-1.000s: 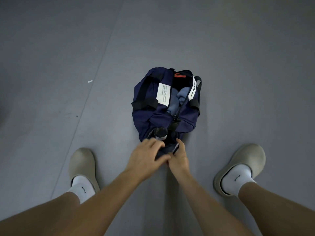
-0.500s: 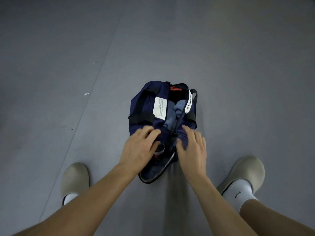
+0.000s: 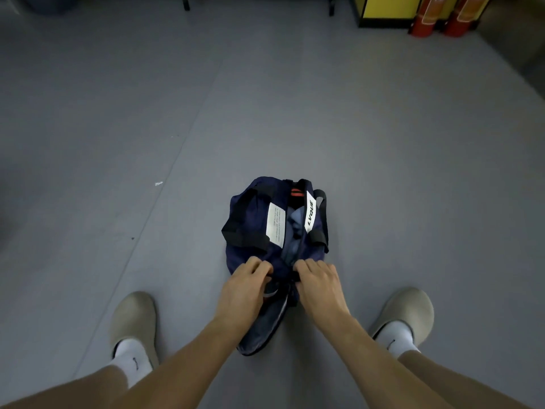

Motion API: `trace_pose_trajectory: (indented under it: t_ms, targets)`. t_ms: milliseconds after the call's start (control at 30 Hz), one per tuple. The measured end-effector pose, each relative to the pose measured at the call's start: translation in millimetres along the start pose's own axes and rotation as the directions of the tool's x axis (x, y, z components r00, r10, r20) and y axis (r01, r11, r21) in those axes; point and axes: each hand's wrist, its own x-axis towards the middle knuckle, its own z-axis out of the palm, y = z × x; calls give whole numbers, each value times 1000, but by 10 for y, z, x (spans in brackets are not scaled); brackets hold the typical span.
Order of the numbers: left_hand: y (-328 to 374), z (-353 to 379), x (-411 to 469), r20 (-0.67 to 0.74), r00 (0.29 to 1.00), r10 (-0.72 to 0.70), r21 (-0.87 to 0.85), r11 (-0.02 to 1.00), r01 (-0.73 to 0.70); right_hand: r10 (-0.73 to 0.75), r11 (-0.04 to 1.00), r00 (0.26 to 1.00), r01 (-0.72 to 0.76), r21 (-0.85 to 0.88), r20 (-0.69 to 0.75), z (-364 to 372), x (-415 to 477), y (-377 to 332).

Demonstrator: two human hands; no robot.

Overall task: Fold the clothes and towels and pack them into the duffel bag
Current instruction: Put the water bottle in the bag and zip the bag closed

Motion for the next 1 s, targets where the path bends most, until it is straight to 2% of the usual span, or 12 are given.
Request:
trace_pose_trajectory:
  t_ms: [133, 233, 300, 400, 467, 667, 833, 1000]
  targets:
    - [183, -17, -410, 57, 997, -45, -93, 994, 50, -111, 984, 981, 131, -122, 160, -144, -402, -47]
    - [290, -38, -740, 136, 988, -75, -126, 988, 92, -173, 958, 927, 237, -160, 334, -267, -661, -77]
    - [336, -66, -884, 207, 975, -79, -121, 987, 106, -174, 966, 888, 237, -99, 426, -402, -781, -88]
    - [413, -263, -859, 308, 950, -57, -81, 993, 86, -98, 989, 818, 144, -37, 567, -663, -789, -22]
    - [479, -453, -675, 300, 954, -22, -44, 998, 37, -77, 994, 822, 110, -25, 565, -914, -646, 33]
    - [554, -876, 530, 109, 992, 68, -48, 997, -63, -51, 998, 915, 33, 51, 400, -1542, 266, 392]
    - [241, -537, 1587, 149, 981, 120, 40, 991, -128, -71, 997, 921, 59, 44, 383, -1128, 1115, 804]
    - [-62, 236, 2186, 250, 961, 116, 119, 982, -149, -91, 995, 907, 103, -7, 412, -323, 1627, 1198]
